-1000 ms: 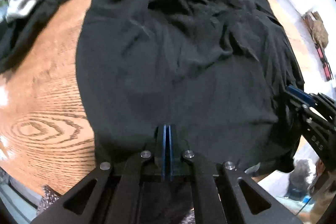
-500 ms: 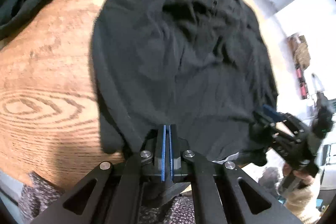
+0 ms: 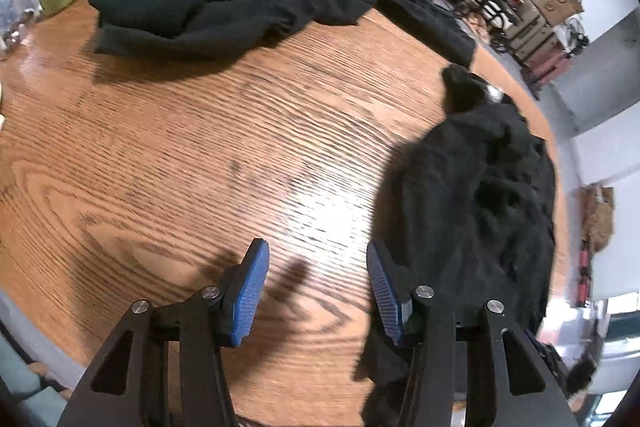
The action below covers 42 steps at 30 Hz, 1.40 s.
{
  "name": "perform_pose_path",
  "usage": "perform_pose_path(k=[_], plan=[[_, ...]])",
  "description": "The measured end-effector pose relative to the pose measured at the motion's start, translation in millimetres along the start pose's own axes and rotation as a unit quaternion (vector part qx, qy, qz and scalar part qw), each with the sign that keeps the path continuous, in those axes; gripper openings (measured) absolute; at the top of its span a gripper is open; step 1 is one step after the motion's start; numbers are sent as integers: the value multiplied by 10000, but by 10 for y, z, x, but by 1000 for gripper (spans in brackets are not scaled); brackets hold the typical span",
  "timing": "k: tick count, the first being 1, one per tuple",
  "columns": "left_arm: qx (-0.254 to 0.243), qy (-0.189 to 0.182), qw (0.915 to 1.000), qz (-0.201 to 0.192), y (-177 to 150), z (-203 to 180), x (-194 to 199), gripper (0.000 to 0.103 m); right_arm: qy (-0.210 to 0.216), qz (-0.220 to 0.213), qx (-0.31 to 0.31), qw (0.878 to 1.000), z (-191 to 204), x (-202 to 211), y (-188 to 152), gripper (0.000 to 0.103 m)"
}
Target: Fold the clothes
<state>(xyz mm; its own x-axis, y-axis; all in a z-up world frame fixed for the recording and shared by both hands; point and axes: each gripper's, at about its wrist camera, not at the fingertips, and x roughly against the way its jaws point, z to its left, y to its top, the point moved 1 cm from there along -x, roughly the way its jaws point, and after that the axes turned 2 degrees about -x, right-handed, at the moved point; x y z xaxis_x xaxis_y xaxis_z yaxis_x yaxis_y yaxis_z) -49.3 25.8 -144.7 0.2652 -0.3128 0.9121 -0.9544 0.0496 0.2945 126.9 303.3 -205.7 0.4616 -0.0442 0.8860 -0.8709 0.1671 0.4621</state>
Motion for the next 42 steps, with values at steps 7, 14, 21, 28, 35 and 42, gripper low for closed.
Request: perform_pose_path(k=[7, 14, 21, 28, 35, 42], plan=[[-452, 274, 9984, 218, -90, -285, -273, 52, 31, 19, 83, 10000, 1, 19, -26, 56], [-850, 432, 9954, -30, -172, -557, -221, 18, -15, 278, 83, 9996, 62, -31, 103, 57], [-538, -103, 9985, -37, -68, -416, -11, 10, 10, 205, 129, 9997, 316, -6, 329, 58], [-231, -221, 9994, 146, 94, -388, -73, 72, 623, 114, 366, 9973, 837, 9, 509, 71], [-601, 108, 9979, 201, 160, -592, -417, 46, 1402, 241, 978, 9850, 1611, -70, 404, 72], [-760, 348, 9959, 345, 74, -649, -526, 21, 1237, 403, 1223, 9839, 1887, -240, 258, 74]])
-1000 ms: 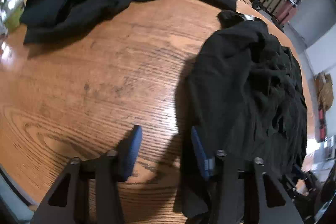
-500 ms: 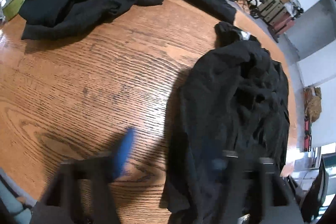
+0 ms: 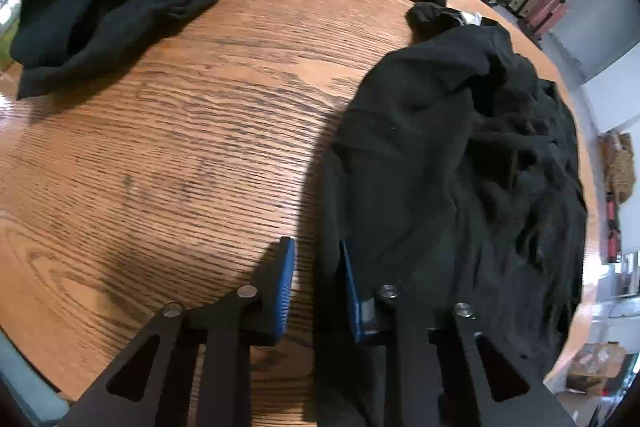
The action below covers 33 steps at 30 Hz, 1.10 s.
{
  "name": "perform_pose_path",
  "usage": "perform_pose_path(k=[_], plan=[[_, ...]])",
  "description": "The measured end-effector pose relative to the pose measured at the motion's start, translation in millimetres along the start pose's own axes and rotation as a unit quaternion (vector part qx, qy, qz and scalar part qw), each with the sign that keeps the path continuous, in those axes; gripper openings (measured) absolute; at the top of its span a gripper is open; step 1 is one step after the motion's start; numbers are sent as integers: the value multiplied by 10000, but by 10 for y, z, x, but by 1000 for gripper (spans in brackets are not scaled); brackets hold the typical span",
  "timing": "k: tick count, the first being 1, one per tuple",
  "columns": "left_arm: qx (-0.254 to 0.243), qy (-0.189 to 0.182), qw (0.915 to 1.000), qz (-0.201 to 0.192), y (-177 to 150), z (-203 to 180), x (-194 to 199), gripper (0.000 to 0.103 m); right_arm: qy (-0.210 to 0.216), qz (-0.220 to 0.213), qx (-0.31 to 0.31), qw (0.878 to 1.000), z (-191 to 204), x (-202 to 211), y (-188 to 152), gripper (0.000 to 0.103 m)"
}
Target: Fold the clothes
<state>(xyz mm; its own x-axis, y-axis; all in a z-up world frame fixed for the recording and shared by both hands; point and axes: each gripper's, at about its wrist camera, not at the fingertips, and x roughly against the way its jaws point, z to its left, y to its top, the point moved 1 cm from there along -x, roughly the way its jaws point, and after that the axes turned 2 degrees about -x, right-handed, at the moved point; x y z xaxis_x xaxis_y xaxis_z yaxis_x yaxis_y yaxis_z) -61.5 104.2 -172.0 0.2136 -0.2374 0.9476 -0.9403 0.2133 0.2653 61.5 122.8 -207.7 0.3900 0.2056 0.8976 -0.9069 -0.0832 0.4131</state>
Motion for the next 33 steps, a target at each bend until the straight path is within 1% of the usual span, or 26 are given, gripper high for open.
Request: perform_pose_path(k=[2, 4, 6, 7, 8, 9, 10, 11, 13, 15, 16, 18, 20, 22, 24, 25, 26, 28, 30, 31, 32, 33], plan=[[-3, -33, 10000, -38, -1, -2, 23, 13, -110, -16, 118, 9999, 61, -23, -17, 75], [-6, -86, 9999, -64, -3, -8, 42, 10, -248, -66, 227, 9994, 120, -47, -31, 75], [-31, -90, 9999, -111, -4, -19, 70, 8, -433, -146, 253, 9986, 150, -61, -33, 63], [-37, -98, 9999, -136, -3, -24, 86, 7, -523, -218, 228, 9981, 142, -56, -24, 45], [-30, -113, 9998, -163, 0, -27, 110, 6, -479, -248, 106, 9985, 102, -48, -9, 34], [-21, -129, 9997, -190, 4, -30, 134, 5, -396, -235, -61, 9989, 46, -41, 6, 29], [-12, -145, 9997, -216, 8, -32, 159, 4, -311, -217, -201, 9991, -10, -34, 15, 20], [-14, -139, 9995, -272, 23, -46, 205, 3, -240, -211, -322, 9990, -67, -17, 23, 13], [-20, -124, 9992, -389, 54, -76, 301, 3, -195, -293, -452, 9984, -192, 88, 17, 10], [-100, -15, 9982, -590, 135, -174, 444, 3, -250, -573, -592, 9963, -325, 293, -15, 10], [-160, -81, 9974, -698, 208, -282, 537, 2, -310, -722, -782, 9938, -444, 436, -44, 10], [-308, -244, 9952, -901, 356, -526, 710, 2, -607, -932, -1131, 9873, -695, 696, -170, 10], [-577, -395, 9913, -1112, 455, -863, 836, 2, -928, -1114, -1492, 9781, -955, 946, -309, 10], [-1039, -519, 9845, -1317, 529, -1364, 898, 2, -1387, -1108, -1934, 9649, -1266, 1112, -516, 10], [-1518, -758, 9767, -1314, 532, -1905, 862, 2, -1673, -976, -2352, 9524, -1506, 1164, -712, 10], [-1657, -915, 9742, -1230, 518, -2115, 786, 2, -1802, -884, -2575, 9452, -1618, 1170, -821, 10], [-1730, -1042, 9730, -1118, 498, -2244, 719, 2, -1861, -788, -2746, 9401, -1684, 1158, -920, 10], [-1769, -1394, 9720, -665, 444, -2484, 495, 2, -1887, -658, -2941, 9346, -1775, 1154, -1062, 10], [-1715, -1652, 9711, -131, 387, -2576, 272, 3, -1859, -584, -3006, 9336, -1788, 1120, -1121, 11], [-1676, -1663, 9717, 109, 367, -2533, 186, 4, -1872, -573, -3015, 9332, -1774, 1097, -1111, 14], [-1636, -1665, 9718, 346, 349, -2485, 100, 5, -1893, -566, -3025, 9325, -1767, 1081, -1102, 24], [-1481, -1666, 9740, 412, 357, -2333, 91, 6, -1939, -566, -3041, 9310, -1779, 1084, -1093, 33]])
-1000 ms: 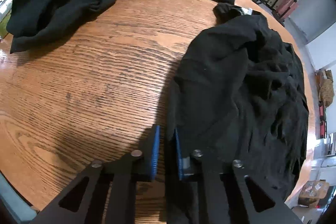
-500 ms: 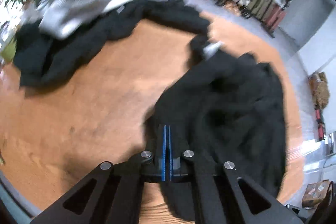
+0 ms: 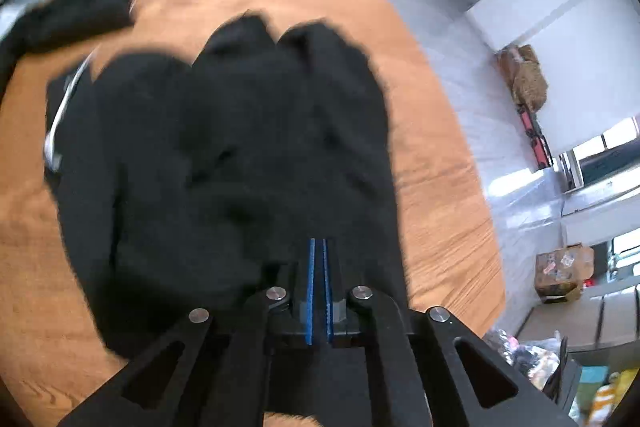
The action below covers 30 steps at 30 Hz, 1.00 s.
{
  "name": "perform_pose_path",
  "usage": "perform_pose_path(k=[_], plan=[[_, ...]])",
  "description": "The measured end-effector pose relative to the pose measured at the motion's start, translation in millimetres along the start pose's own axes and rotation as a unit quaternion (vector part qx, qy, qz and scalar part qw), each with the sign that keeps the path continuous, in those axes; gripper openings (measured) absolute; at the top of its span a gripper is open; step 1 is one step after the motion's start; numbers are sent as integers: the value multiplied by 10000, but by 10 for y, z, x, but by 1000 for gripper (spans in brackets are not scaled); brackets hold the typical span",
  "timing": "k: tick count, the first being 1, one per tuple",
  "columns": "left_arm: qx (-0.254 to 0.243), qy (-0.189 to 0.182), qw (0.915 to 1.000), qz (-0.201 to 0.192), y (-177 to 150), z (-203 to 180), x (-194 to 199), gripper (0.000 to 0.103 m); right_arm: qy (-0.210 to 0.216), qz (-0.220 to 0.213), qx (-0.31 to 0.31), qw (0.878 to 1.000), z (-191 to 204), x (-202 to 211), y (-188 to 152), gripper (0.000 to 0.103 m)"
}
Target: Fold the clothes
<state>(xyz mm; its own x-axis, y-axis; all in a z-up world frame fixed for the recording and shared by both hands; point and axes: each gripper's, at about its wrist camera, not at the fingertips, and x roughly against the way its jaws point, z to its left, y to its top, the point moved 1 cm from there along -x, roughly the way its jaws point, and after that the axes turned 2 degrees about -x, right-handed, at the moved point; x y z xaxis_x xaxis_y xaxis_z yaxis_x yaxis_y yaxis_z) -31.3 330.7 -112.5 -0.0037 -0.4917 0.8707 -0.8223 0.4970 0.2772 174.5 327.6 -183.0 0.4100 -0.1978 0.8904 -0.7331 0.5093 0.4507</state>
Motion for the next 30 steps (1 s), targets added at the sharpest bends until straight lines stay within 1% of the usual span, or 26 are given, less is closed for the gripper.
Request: perform_pose_path(k=[1, 2, 3, 4, 5, 6, 7, 9, 11, 13, 15, 16, 17, 19, 22, 24, 25, 27, 28, 29, 30], plan=[[173, -12, 9998, 20, -39, 150, 50, 14, -46, -12, -16, 10000, -5, -2, 15, 52], [333, -39, 9994, -29, -39, 345, 106, 30, -70, -28, -34, 10000, -24, 4, 29, 53], [579, -55, 9982, -139, -72, 534, 232, 41, -27, -52, -55, 10000, -78, 34, 41, 52], [832, -69, 9962, -255, -110, 723, 365, 61, 16, -75, -75, 9999, -133, 64, 54, 54], [1168, -66, 9922, -431, -126, 942, 507, 70, 38, -111, -92, 9999, -173, 91, 71, 55], [1480, -45, 9870, -624, -166, 1141, 635, 72, 7, -179, -96, 9998, -177, 120, 93, 56], [1810, 78, 9798, -845, -211, 1388, 796, 73, -10, -240, -97, 9997, -205, 181, 92, 56], [2068, 312, 9730, -979, -261, 1630, 943, 73, -37, -328, -70, 9994, -228, 264, 115, 58], [2205, 447, 9695, -968, -314, 1770, 985, 73, -58, -389, -12, 9992, -227, 316, 149, 59], [2124, 532, 9719, -860, -336, 1795, 920, 73, -64, -464, 85, 9989, -194, 379, 175, 59], [2007, 592, 9754, -698, -342, 1734, 737, 73, -7, -573, 217, 9981, -126, 445, 192, 61], [1944, 572, 9775, -590, -328, 1698, 626, 73, 47, -632, 289, 9976, -85, 474, 198, 69], [1881, 548, 9794, -482, -314, 1665, 516, 73, 127, -664, 368, 9970, -39, 490, 199, 73], [1801, 452, 9821, -333, -310, 1589, 358, 73, 245, -644, 545, 9961, 54, 472, 197, 73], [1729, 212, 9842, -303, -247, 1461, 194, 73, 414, -503, 855, 9942, 220, 383, 156, 73], [1618, 136, 9864, -261, -207, 1394, 100, 73, 469, -339, 1034, 9930, 334, 265, 109, 73], [1552, 163, 9874, -246, -198, 1355, 67, 71, 465, -298, 1083, 9926, 370, 211, 93, 73], [1442, 328, 9886, -285, -276, 1266, 89, 50, 422, -250, 1129, 9924, 404, 119, 70, 73], [1403, 369, 9890, -305, -289, 1246, 81, 33, 385, -237, 1124, 9926, 403, 83, 64, 73], [1406, 350, 9888, -367, -294, 1258, 104, 21, 335, -228, 1079, 9933, 384, 64, 69, 67], [1413, 325, 9885, -433, -299, 1273, 131, 15, 275, -207, 1031, 9941, 362, 47, 76, 55]])
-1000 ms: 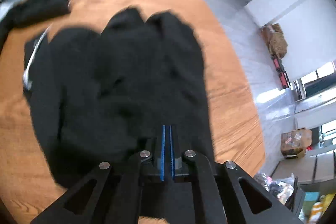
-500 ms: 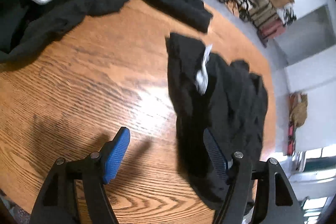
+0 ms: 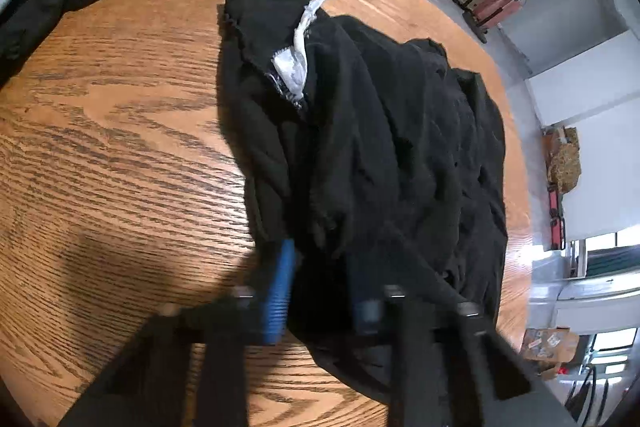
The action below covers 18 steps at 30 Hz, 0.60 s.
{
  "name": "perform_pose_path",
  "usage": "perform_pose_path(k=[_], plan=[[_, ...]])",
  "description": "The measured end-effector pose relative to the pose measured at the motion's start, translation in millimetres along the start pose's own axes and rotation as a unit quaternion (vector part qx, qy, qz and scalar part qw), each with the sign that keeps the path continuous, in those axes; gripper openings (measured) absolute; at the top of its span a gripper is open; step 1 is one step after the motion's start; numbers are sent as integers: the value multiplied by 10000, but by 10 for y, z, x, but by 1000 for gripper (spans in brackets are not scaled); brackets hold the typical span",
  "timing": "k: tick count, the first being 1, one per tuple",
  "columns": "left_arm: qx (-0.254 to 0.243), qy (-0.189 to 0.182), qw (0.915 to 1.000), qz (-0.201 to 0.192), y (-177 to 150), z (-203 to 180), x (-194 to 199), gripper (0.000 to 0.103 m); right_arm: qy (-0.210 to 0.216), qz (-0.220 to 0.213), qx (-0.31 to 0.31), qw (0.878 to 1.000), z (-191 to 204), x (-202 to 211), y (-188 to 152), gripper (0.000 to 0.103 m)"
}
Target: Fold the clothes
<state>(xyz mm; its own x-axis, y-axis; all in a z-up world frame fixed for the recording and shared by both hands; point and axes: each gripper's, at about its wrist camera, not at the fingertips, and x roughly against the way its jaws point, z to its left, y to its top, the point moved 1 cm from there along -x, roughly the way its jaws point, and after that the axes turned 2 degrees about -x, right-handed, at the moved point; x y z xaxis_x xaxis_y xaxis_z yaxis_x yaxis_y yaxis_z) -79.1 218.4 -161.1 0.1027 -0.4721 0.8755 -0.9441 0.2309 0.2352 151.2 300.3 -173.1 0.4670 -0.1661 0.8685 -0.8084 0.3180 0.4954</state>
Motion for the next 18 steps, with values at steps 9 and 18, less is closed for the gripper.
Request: perform_pose_path(k=[9, 18], plan=[[338, -210, 9941, -1006, 202, 359, 687, 4, 393, -16, -267, 9989, 36, 242, 161, 11], [973, 702, 9700, -2116, 168, 1171, 1588, 4, 1309, 177, 665, 9890, 868, 218, 160, 11]])
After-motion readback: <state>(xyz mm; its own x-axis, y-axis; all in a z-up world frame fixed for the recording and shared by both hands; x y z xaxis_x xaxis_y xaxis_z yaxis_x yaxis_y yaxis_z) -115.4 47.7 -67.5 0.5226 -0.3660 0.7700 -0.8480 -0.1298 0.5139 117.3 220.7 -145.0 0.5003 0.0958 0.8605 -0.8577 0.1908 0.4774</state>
